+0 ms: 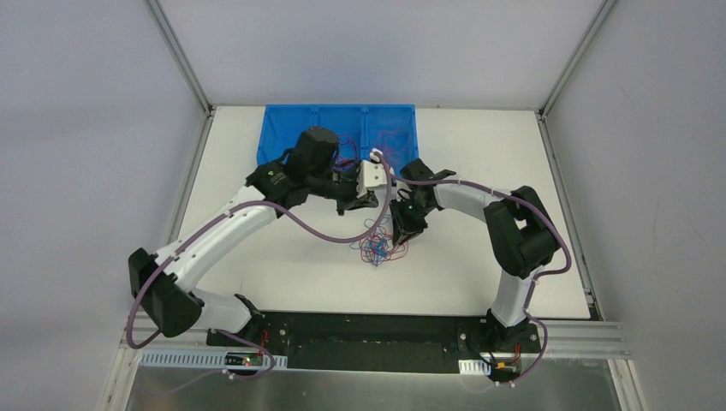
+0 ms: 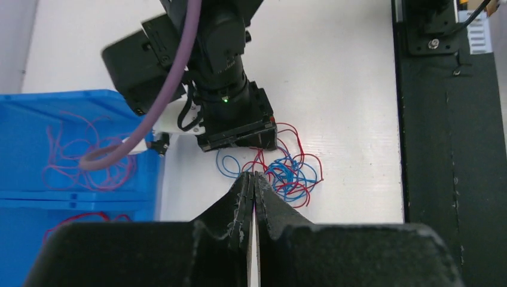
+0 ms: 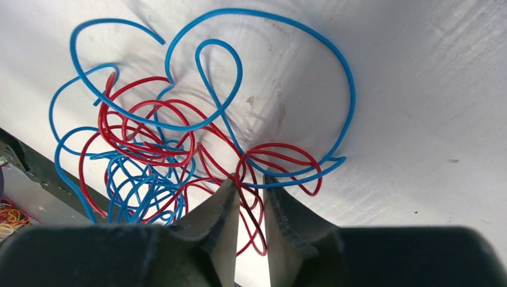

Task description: Untangle the cables

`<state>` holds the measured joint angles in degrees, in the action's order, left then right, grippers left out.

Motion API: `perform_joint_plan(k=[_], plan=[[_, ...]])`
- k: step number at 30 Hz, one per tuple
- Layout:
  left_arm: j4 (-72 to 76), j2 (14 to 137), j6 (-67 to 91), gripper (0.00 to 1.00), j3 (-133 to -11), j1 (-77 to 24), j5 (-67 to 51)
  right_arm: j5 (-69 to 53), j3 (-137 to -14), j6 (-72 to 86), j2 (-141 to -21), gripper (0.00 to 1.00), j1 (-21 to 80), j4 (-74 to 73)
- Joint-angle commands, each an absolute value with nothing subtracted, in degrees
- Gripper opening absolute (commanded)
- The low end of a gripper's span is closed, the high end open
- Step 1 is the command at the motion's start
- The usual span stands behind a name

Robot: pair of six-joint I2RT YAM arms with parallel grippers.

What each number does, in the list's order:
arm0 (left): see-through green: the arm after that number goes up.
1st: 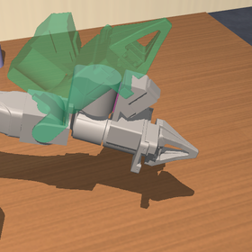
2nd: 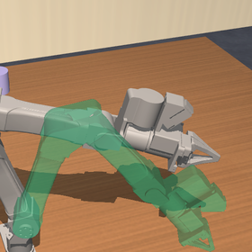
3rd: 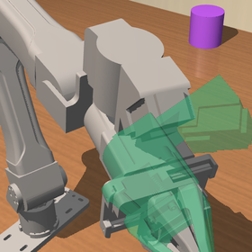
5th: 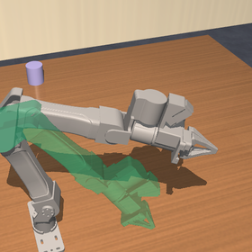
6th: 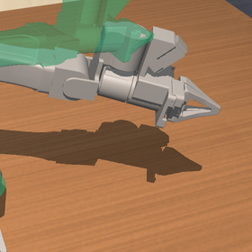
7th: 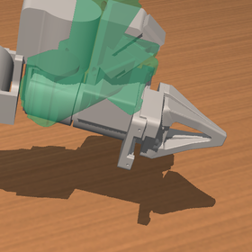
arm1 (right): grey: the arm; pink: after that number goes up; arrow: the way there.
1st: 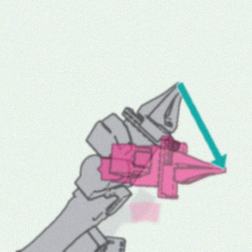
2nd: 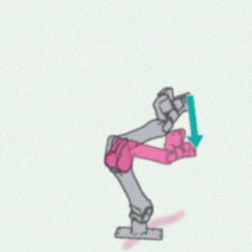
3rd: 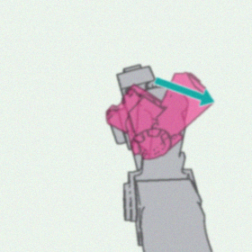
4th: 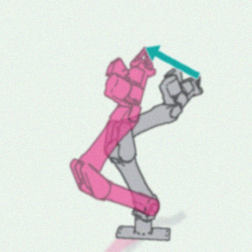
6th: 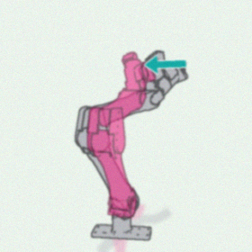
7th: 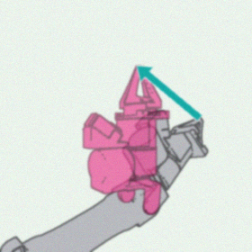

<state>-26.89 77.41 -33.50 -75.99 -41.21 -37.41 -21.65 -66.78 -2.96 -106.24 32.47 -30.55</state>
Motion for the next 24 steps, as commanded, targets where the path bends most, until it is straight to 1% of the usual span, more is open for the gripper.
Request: perform_joint_plan(k=[1,3,4,5,6,11,15,24], plan=[[-35.14,77.07,-33.26,0.16,-77.8,-41.18,-36.23,-16.07,-64.11,-6.5,-106.62,0.21,31.57,-33.09],[-35.24,78.89,-36.95,0.42,-75.1,-41.18,-34.69,-17.12,-63.4,-6.51,-105.92,0.19,31.65,-32.51],[-35.06,79.99,-39.58,0.51,-73.91,-41.22,-34.94,-17.64,-63.11,-6.56,-105.62,0.19,31.71,-32.12],[-34.26,81.52,-41.82,0.54,-72.52,-41.22,-35.36,-18.2,-62.8,-6.77,-105.33,0.19,31.68,-31.81],[-32.85,82.75,-42.58,0.54,-71.62,-41.22,-35.32,-18.38,-62.51,-6.85,-105.09,0.19,31.69,-31.54],[-24.91,89.19,-46.4,0.5,-70.11,-41.22,-35.17,-19.25,-62.02,-8.12,-103.91,0.19,31.99,-30.99],[-22.09,93.65,-48.43,0.46,-70.49,-41.26,-36.67,-19.37,-62.89,-8.06,-104.21,0.18,31.99,-31.37],[-19.25,100.26,-51.11,0.46,-71.28,-41.55,-38.01,-19.65,-63.95,-8.06,-104.32,0.18,32.26,-32.61]])
